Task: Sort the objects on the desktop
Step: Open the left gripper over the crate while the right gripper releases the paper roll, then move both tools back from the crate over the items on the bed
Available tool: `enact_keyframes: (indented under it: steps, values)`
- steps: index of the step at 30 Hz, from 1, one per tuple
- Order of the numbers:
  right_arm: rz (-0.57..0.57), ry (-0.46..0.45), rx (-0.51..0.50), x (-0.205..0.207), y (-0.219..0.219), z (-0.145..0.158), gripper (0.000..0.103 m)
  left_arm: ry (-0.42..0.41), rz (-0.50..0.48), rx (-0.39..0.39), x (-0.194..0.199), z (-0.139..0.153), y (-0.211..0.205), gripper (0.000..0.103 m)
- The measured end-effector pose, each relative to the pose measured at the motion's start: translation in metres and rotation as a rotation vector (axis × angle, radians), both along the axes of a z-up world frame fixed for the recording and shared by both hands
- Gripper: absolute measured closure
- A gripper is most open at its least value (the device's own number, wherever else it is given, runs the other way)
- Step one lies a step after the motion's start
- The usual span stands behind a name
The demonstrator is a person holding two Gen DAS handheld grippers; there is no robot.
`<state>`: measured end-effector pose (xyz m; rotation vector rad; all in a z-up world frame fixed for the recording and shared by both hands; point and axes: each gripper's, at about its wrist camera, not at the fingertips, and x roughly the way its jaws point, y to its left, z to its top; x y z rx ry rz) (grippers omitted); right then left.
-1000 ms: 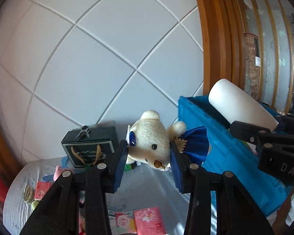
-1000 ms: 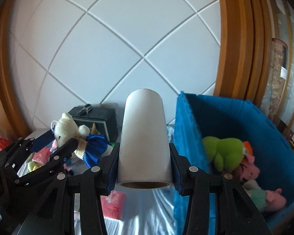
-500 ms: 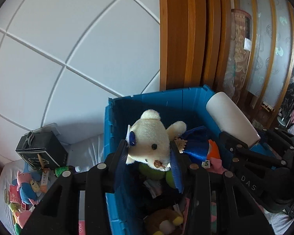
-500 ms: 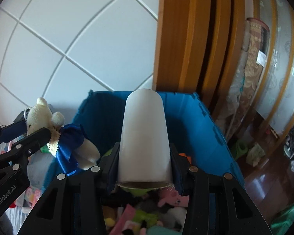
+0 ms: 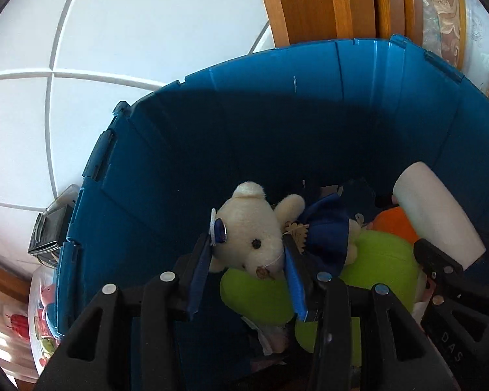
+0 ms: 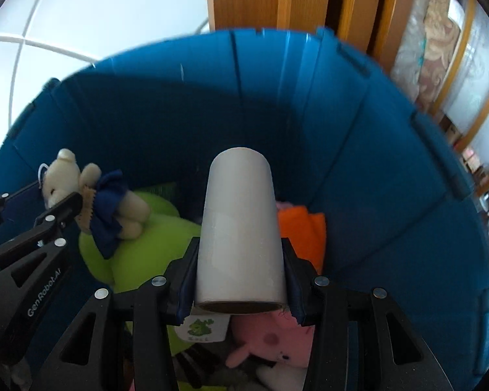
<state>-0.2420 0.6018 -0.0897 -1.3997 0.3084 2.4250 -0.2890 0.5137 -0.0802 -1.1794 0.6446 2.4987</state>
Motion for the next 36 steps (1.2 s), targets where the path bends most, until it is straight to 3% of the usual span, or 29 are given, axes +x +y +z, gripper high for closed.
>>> enact_keyframes:
  steps: [3, 4, 6, 8, 11, 13, 18, 23, 28, 31, 36]
  values:
    - [-0.016, -0.022, -0.066, 0.001, 0.007, -0.008, 0.054, 0.051, -0.041, -0.060, 0.011, -0.002, 0.009, 0.050]
    - [-0.020, -0.024, -0.060, 0.002, 0.007, -0.008, 0.044, 0.063, -0.057, -0.072, 0.016, -0.002, 0.012, 0.042]
    - [-0.017, -0.024, -0.031, 0.003, 0.006, -0.006, 0.030, 0.107, -0.067, -0.092, 0.022, 0.001, 0.011, 0.037]
    - [-0.010, -0.038, 0.026, 0.004, 0.002, -0.005, 0.023, 0.149, -0.063, -0.112, 0.026, 0.004, 0.012, 0.034]
    - [-0.007, -0.052, 0.061, 0.005, 0.001, -0.005, 0.014, 0.134, -0.041, -0.114, 0.021, 0.007, 0.006, 0.031]
    - [-0.010, -0.059, 0.067, 0.006, 0.002, -0.005, 0.000, 0.111, -0.018, -0.106, 0.016, 0.008, 0.003, 0.031]
    - [0.005, -0.072, 0.045, 0.002, 0.005, -0.007, 0.000, 0.049, 0.012, -0.034, 0.004, 0.008, -0.009, 0.030]
    - [0.039, -0.103, 0.168, -0.002, -0.007, -0.004, 0.000, 0.031, -0.013, 0.067, 0.008, 0.020, -0.016, 0.030]
    - [0.032, -0.068, 0.225, 0.007, -0.011, 0.010, 0.000, 0.084, -0.024, 0.172, 0.024, 0.051, -0.034, 0.030]
    - [0.034, -0.031, 0.222, 0.013, -0.012, 0.021, 0.000, 0.072, -0.042, 0.238, 0.037, 0.073, -0.050, 0.030]
    - [0.078, 0.041, 0.160, 0.023, -0.019, 0.042, 0.000, 0.049, -0.088, 0.262, 0.062, 0.111, -0.076, 0.029]
